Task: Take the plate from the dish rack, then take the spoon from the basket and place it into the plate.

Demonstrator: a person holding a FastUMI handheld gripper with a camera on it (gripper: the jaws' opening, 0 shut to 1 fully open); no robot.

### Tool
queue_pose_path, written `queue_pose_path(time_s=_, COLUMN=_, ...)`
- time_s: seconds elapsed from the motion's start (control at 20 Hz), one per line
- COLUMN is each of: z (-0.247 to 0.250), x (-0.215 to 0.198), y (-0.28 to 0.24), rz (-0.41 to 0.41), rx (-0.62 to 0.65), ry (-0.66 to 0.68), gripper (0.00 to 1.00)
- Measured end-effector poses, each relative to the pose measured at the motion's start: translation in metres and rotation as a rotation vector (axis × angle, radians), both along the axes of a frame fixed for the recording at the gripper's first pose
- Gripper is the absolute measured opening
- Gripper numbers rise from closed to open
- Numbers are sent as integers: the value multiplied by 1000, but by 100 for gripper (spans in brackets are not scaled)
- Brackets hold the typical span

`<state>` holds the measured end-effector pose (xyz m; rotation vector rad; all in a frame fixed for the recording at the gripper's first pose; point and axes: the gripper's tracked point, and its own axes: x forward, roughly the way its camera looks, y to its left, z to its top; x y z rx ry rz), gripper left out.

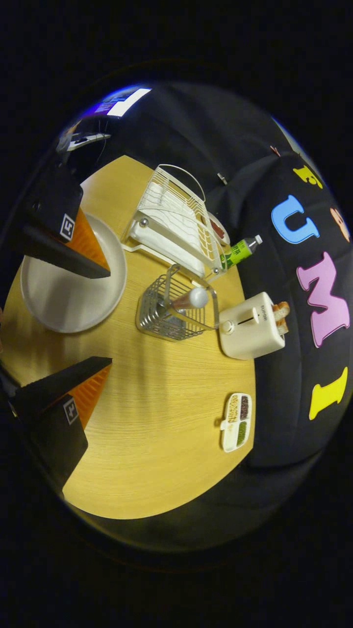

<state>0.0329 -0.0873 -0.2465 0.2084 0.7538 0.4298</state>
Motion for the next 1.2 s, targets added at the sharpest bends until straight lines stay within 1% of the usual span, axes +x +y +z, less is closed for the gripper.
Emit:
queue_pose_path(time_s=0.1, z=23, x=8, y=6, rz=11, rx=39, ry=-88, gripper=99)
queue_pose_path(time_s=0.3, z=57, x=35, y=1, rz=-18, rx=8, ry=-275, gripper=99)
queue_pose_path(time_s=0.5, z=79, x=60, y=8, rz=-17, rx=19, ry=-389, gripper=99)
queue_pose_path(time_s=0.6, z=83, x=76, y=10, rz=-32, rx=22, ry=-424, gripper=99)
queue_pose_path(time_s=0.75, z=75, x=89, y=17, rz=-42, rx=29, ry=-415, gripper=98)
queue_pose_path(time_s=0.85, z=67, x=95, y=18, rz=-32, rx=15, ry=-411, gripper=96)
queue_pose_path(time_s=0.9, z=65, x=97, y=20, rz=-25, rx=11, ry=-414, gripper=94)
queue_pose_path(time_s=0.95, z=63, x=100, y=21, rz=-27, rx=2, ry=-423, gripper=80)
queue_pose_path(time_s=1.0, z=63, x=100, y=23, rz=-19, rx=2, ry=-428, gripper=70)
queue_pose_path(time_s=1.05, z=61, x=101, y=25, rz=-12, rx=1, ry=-424, gripper=66)
queue_pose_path(time_s=1.2, z=51, x=104, y=28, rz=-9, rx=-2, ry=-398, gripper=67)
